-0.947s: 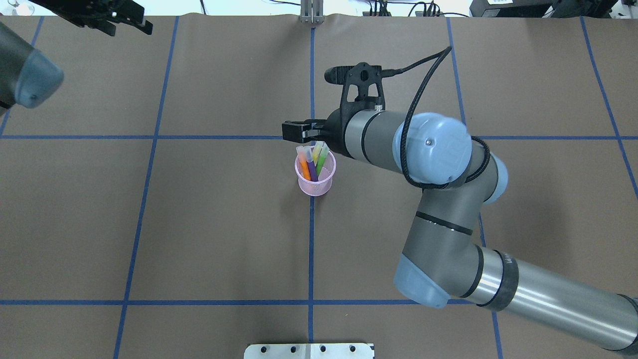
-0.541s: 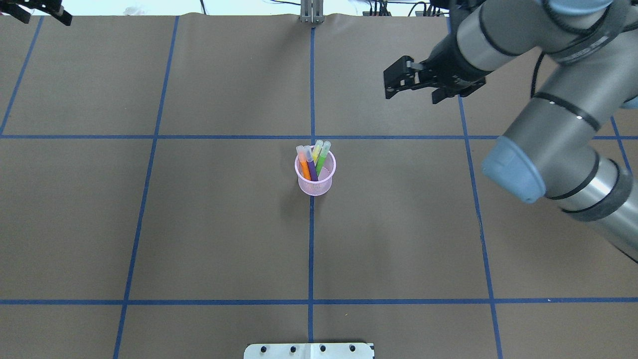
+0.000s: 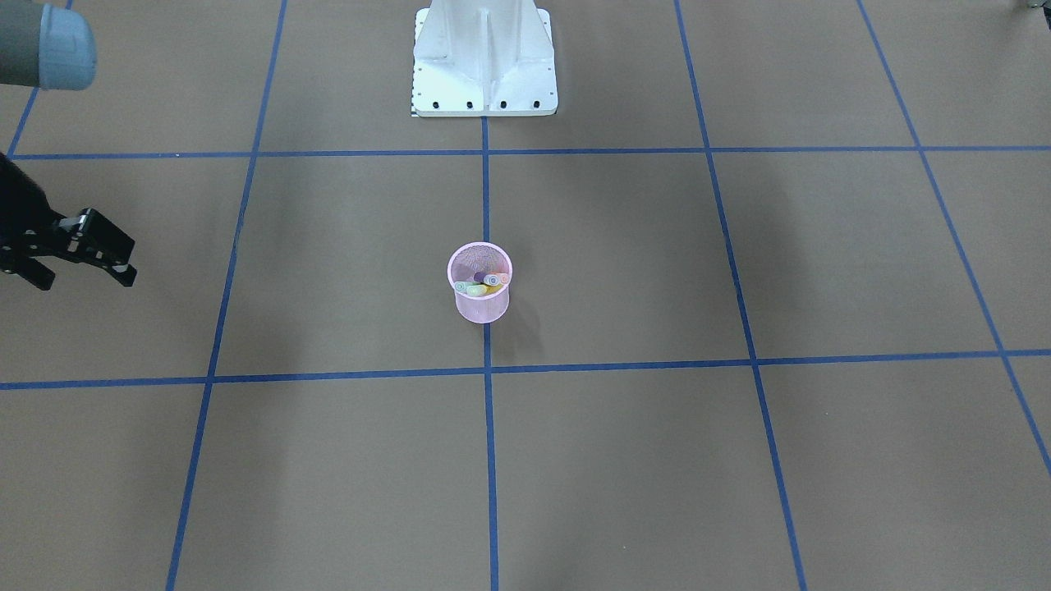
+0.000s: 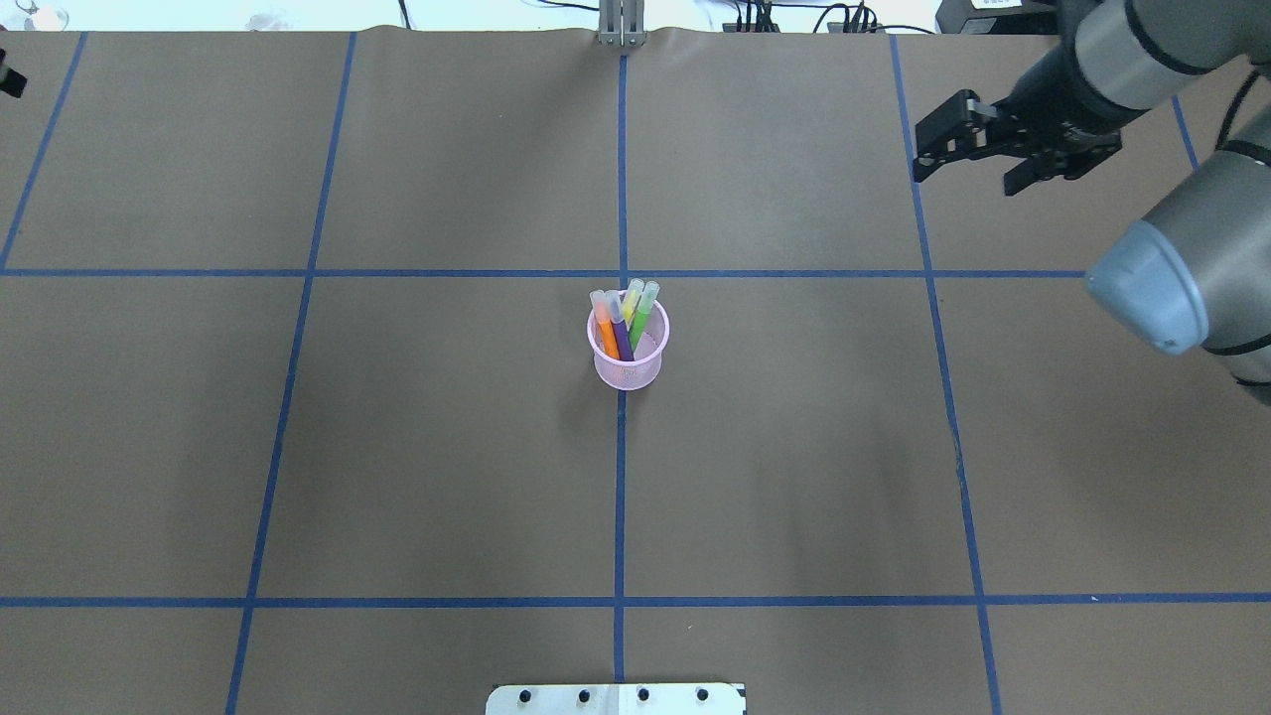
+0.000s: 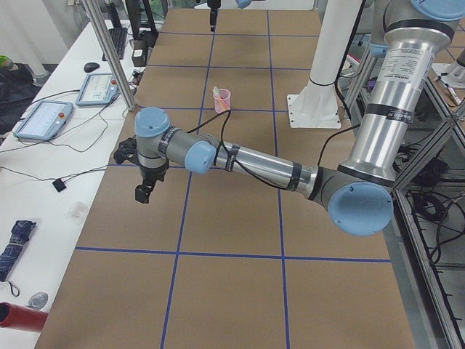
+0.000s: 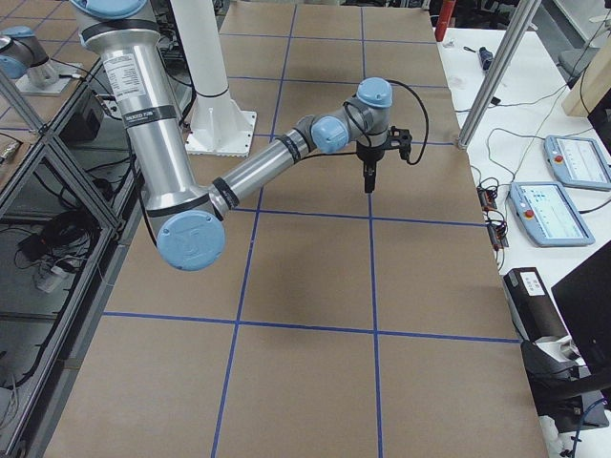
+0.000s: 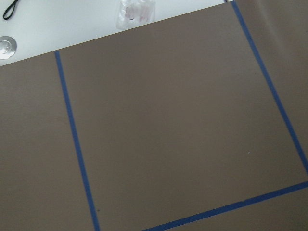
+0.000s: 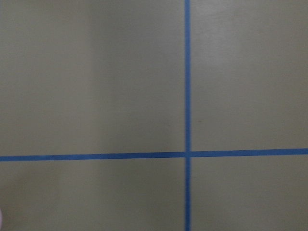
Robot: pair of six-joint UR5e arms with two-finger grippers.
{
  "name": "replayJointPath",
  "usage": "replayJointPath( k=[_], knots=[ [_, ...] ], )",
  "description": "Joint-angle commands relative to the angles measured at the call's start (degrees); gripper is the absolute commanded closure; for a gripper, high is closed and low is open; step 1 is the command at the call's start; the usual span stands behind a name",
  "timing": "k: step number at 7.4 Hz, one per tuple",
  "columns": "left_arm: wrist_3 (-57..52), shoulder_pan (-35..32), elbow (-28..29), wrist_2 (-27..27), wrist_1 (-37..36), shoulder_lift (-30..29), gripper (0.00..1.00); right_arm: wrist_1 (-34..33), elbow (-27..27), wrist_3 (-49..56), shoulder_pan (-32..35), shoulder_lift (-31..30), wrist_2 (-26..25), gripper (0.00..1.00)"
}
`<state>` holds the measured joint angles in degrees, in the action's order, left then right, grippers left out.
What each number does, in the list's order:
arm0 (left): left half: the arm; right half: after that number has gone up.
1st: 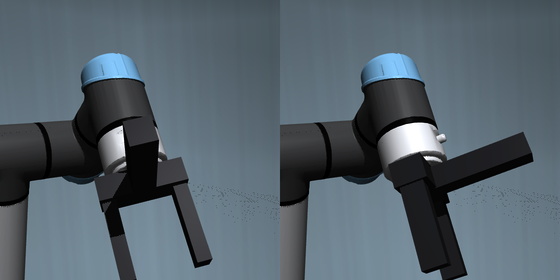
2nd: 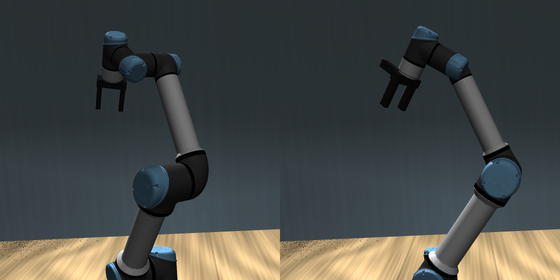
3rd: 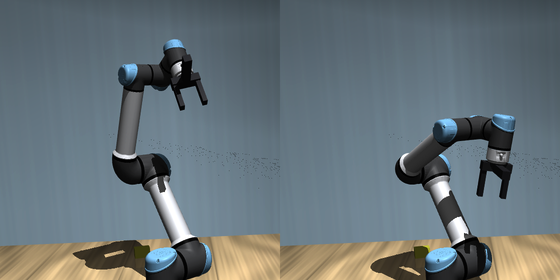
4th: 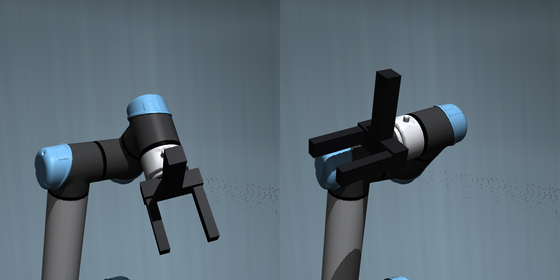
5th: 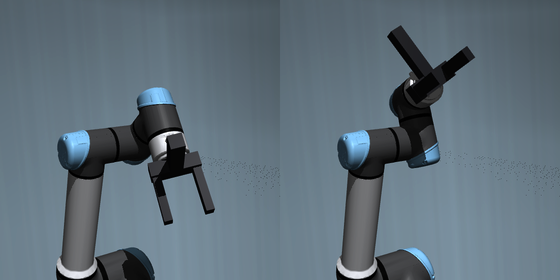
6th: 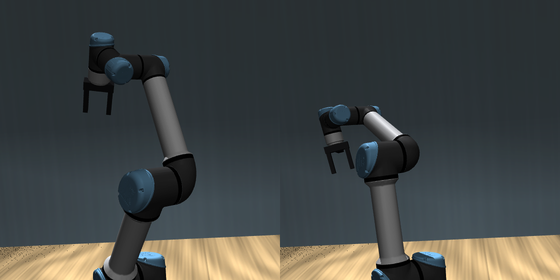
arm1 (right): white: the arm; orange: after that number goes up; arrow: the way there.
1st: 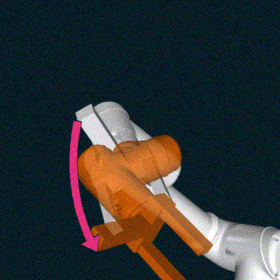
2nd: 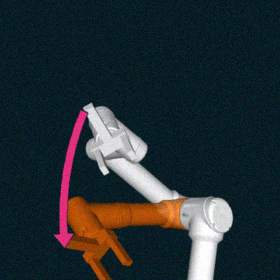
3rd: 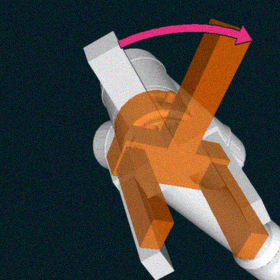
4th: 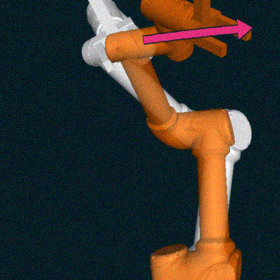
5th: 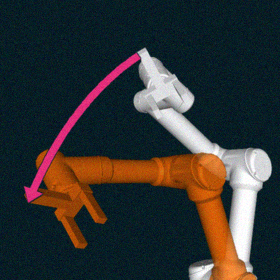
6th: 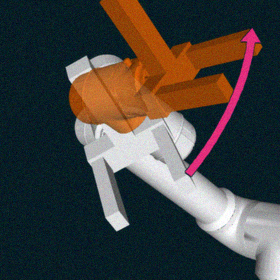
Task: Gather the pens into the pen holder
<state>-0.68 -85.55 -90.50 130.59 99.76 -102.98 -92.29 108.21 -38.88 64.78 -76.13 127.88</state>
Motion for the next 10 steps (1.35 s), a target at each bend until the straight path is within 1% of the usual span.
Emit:
replayJointPath(
  k=[1, 2, 3, 4, 5, 6, 7, 8, 9, 10],
  knots=[
    [-2.8, -1.1, 0.1, -1.6, 4.8, 7.0, 0.0, 0.3, -1.1, 3.0, 2.0, -5.2, -0.9, 0.0],
    [-3.1, -1.0, 1.8, -2.9, 5.5, 11.1, 0.0, 0.3, -2.3, 3.1, 2.8, -5.6, -0.9, 0.0],
    [-3.4, -1.5, 1.8, -2.7, 5.2, 11.2, 0.0, 0.3, -4.0, 3.9, 4.3, -6.0, -0.8, 0.0],
    [-3.3, -1.5, 1.6, -2.6, 5.1, 12.1, 0.0, 0.1, -6.0, 11.3, 8.2, -6.2, -0.2, 0.0],
    [-3.2, -1.8, 0.0, -2.3, 1.9, 12.3, 0.0, 0.0, -8.9, 17.1, 11.6, -6.3, 0.4, 0.0],
    [-2.7, -1.9, -4.8, -1.0, -5.0, 12.4, 0.0, 0.1, -12.0, 22.3, 14.9, -6.4, 3.0, 0.0],
    [-2.4, -1.7, -9.0, -1.0, -10.7, 13.2, 0.0, 0.0, -14.4, 27.6, 18.3, -7.0, 7.3, 0.0],
    [-2.4, -1.7, -10.1, -0.6, -12.9, 13.2, 0.0, 0.1, -15.3, 30.2, 20.5, -8.1, 8.7, 0.0],
    [-2.4, -1.7, -9.1, 1.4, -12.9, 13.3, 0.0, 0.1, -15.3, 30.6, 22.5, -8.7, 8.9, 0.0],
    [-2.4, -1.7, -9.1, 1.5, -12.9, 13.3, 0.0, 0.0, -15.3, 30.6, 24.5, -9.3, 9.0, 0.0]
  ],
)
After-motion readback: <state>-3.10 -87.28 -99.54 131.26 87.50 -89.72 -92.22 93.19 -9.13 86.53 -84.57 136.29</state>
